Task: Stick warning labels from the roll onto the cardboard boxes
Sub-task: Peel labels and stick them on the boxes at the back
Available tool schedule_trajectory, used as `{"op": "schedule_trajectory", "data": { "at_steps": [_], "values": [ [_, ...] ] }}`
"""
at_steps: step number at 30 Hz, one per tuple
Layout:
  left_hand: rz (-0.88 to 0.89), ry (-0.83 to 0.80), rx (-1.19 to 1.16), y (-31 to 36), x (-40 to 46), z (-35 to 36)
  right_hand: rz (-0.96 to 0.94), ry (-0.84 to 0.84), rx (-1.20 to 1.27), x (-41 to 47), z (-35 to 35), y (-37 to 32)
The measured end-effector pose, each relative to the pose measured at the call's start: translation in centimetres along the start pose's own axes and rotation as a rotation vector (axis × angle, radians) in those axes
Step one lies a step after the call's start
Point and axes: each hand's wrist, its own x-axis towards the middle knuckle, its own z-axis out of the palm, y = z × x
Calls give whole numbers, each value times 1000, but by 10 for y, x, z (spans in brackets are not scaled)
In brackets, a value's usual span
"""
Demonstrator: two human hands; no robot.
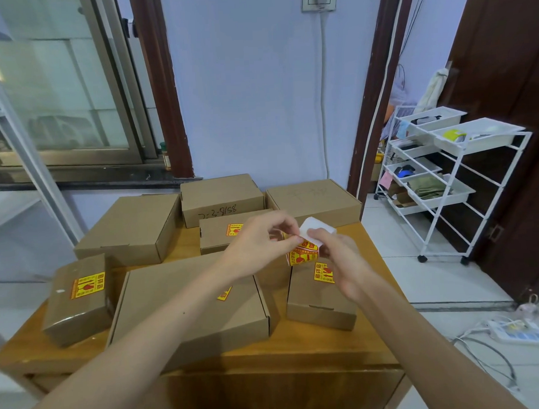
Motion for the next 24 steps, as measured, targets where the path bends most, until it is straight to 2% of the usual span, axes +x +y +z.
{"op": "schedule_trajectory", "data": {
  "at_steps": [4,6,11,17,24],
  "values": [
    [33,8,64,2,-6,-4,-47,91,38,-2,-4,-4],
    [8,63,33,4,-8,-8,-41,134,49,-2,-6,-3],
    [-141,229,-76,-7,-1,-27,-73,115,1,-5,-5,-4],
    [-317,455,-165,-44,-3,-60,-225,98,-148,-6,9,-8],
    [-577,533,-190,-102,-7,-116,-275,64,-225,6,34,-2]
  ]
}}
